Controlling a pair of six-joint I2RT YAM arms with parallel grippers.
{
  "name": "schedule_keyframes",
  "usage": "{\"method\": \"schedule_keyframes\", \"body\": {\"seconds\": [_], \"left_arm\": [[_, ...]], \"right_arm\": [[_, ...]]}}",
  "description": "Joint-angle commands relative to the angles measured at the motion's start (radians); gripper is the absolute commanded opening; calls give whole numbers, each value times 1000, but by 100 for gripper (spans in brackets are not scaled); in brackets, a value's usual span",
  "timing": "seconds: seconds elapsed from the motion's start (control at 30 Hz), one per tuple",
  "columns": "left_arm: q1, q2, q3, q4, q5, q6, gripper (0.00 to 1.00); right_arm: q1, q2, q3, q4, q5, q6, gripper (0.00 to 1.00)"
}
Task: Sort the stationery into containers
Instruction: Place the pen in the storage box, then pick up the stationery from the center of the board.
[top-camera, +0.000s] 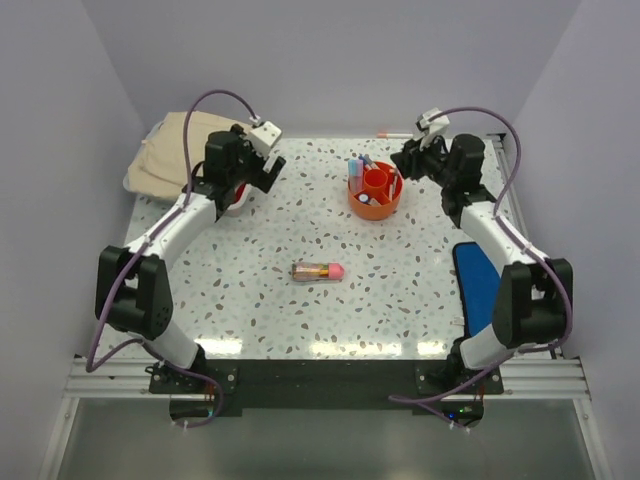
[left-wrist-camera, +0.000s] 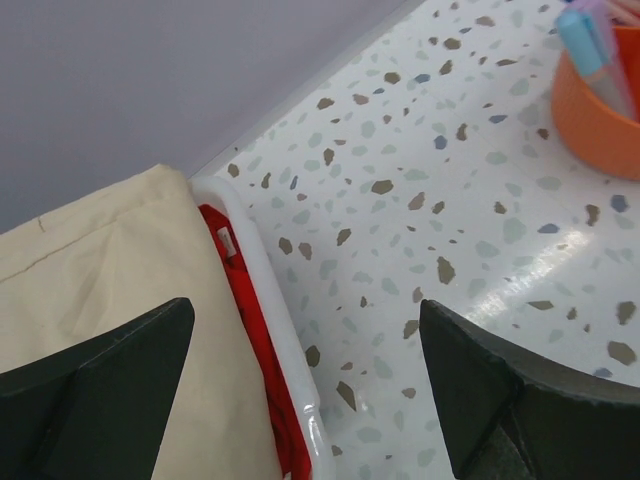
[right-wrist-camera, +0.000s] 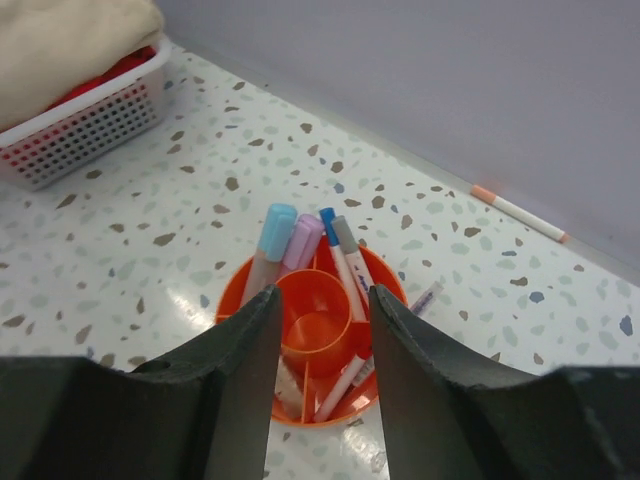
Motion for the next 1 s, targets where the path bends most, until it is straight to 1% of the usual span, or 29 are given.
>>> {"method": "schedule_keyframes", "body": {"seconds": [0.0, 0.07, 0.1, 0.13, 0.17, 0.2, 0.23, 0.27, 0.3, 0.33, 0.37, 0.43, 0.47, 0.5, 0.53, 0.57, 0.67, 0.73, 0.77, 0.8, 0.83, 0.87, 0.9, 0.97], "left_arm": [[-3, -178, -63, -43, 278, 83, 100], [-16, -243, -95, -129, 399, 126, 100], [-26, -260, -98, -160, 416, 135, 100], [-40, -282, -98, -230, 429, 144, 100], [-81, -286, -79, -280, 444, 187, 100], [-108, -283, -56, -338, 446, 222, 100], [-137, -260, -31, -463, 441, 259, 100], [-190, -240, 27, -528, 453, 335, 100], [-212, -194, 53, -583, 456, 362, 100], [-233, -165, 76, -666, 455, 382, 100], [-272, -137, 116, -697, 435, 405, 100], [-304, -54, 170, -771, 409, 402, 100], [-336, -28, 187, -789, 379, 376, 100], [-353, 18, 201, -803, 357, 362, 100], [-375, 38, 217, -814, 329, 353, 100], [-420, 58, 222, -812, 256, 348, 100], [-491, 125, 242, -799, 159, 362, 100], [-505, 185, 280, -820, 151, 370, 98], [-514, 206, 300, -835, 148, 377, 95], [-517, 257, 323, -855, 148, 377, 93], [-520, 282, 372, -905, 150, 379, 92], [-524, 305, 392, -921, 153, 370, 90], [-524, 334, 405, -930, 151, 365, 90], [-525, 343, 402, -918, 145, 359, 90]], "right_arm": [[3, -87, 105, -399, -200, -67, 45], [6, -113, 113, -480, -215, -69, 48], [10, -133, 121, -581, -220, -103, 48], [10, -148, 130, -626, -180, -113, 49], [10, -158, 136, -658, -144, -115, 55], [10, -170, 142, -718, -124, -113, 56], [10, -190, 151, -752, -60, -125, 59], [10, -196, 165, -815, -39, -140, 69], [10, -202, 164, -838, -19, -163, 73], [10, -205, 162, -861, -1, -170, 74], [9, -205, 158, -886, 40, -168, 76], [7, -237, 138, -912, 71, -104, 79], [6, -263, 97, -897, 59, -93, 86], [4, -289, 69, -880, 53, -92, 96], [6, -320, 41, -861, 53, -92, 99], [6, -358, -4, -838, 70, -95, 99], [6, -371, -19, -850, 114, -104, 99], [3, -366, -2, -866, 150, -101, 99], [1, -366, 7, -864, 156, -101, 99], [-3, -374, 9, -860, 170, -95, 99], [-3, -378, 10, -854, 174, -87, 99], [-6, -383, 10, -840, 177, -78, 99], [-11, -391, 10, -832, 176, -61, 99], [-16, -394, 9, -811, 170, -43, 99]]}}
